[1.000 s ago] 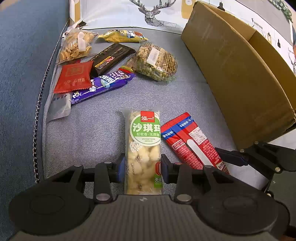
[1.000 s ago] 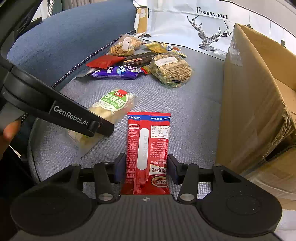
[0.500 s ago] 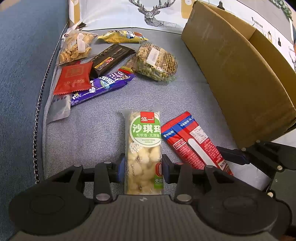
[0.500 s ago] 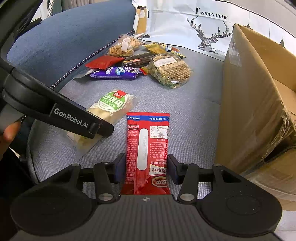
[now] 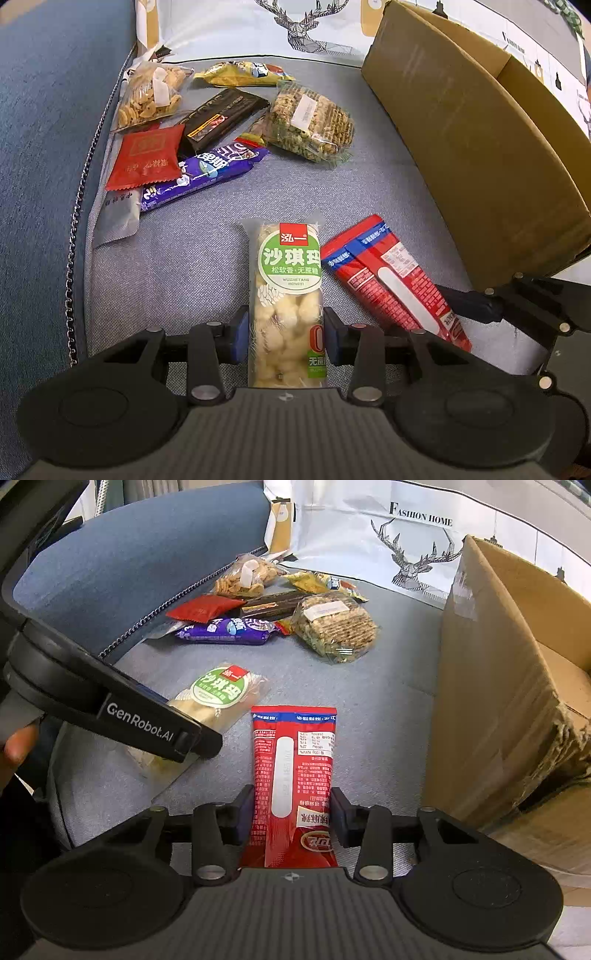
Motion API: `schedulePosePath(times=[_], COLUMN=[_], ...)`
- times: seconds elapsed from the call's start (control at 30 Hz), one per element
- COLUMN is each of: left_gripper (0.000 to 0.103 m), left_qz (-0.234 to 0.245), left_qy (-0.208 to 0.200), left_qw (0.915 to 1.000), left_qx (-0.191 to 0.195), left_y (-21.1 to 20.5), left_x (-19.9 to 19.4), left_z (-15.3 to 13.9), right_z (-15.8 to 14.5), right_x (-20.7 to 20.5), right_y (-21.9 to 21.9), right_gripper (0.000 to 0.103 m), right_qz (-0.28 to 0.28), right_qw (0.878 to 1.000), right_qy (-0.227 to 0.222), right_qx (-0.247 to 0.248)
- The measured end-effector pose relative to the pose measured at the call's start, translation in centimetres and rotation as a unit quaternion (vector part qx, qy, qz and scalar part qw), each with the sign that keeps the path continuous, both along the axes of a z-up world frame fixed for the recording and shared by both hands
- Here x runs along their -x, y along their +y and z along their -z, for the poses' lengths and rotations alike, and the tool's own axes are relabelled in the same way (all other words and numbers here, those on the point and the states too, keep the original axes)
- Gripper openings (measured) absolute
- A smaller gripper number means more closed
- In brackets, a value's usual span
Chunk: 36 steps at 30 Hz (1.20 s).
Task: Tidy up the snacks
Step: 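Carry both snacks over the box and open both tools to drop them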
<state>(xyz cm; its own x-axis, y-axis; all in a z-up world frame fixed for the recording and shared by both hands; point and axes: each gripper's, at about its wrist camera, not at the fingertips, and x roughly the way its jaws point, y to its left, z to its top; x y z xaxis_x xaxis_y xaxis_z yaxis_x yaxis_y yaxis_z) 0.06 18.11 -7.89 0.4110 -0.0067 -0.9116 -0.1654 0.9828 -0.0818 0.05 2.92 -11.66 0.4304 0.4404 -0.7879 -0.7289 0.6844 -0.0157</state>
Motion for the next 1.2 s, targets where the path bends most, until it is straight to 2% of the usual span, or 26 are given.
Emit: schedulePosePath(times=[0.1,0.4,0.53,0.67,0.77,1.03,1.2], left_gripper=[0.041,0.040,0.040,0.040,0.040,0.040,0.040], left_qz=[-0.003,-0.004,-0.019,-0.037,-0.051,-0.063,-0.053], left_qy=[-0.001,-0.003,-0.030,-0.073,-0.117,-0.233,-0.286], left_qw=[1.0000,0.9999,0.9993,0.9966,0.9918,0.9702,0.9567], left_qx=[-0.004,-0.010,-0.008,-0.005,-0.007,-0.022,0.009], left_y=[0.0,-0.3,-0.1,0.0,-0.3,-3.6,-6.3], left_x=[-0.1,0.0,0.2,0.8,1.3,2.0,1.1], left_z=[0.0,-0.4,-1.7,-3.8,-5.8,-11.0,-12.6], right_z=[-0.4,-1.9,-3.0,-4.6,-6.2,-10.8,-12.9], right_x=[0.0,0.4,0.7,1.0,0.9,0.1,-1.1], right_y=[-0.2,-0.9,-1.1,-1.5,-2.1,-5.1,-8.2], right_gripper=[0.043,0.042,0.042,0.042,0.042,0.042,0.042], right_qz=[0.003,0.001,0.000,0.000,0.003,0.030,0.060], right_qw=[1.000,0.999,0.997,0.994,0.990,0.977,0.968], right_qy=[-0.007,-0.037,-0.055,-0.077,-0.091,-0.117,-0.131], right_qx=[-0.008,-0.038,-0.054,-0.082,-0.105,-0.175,-0.205])
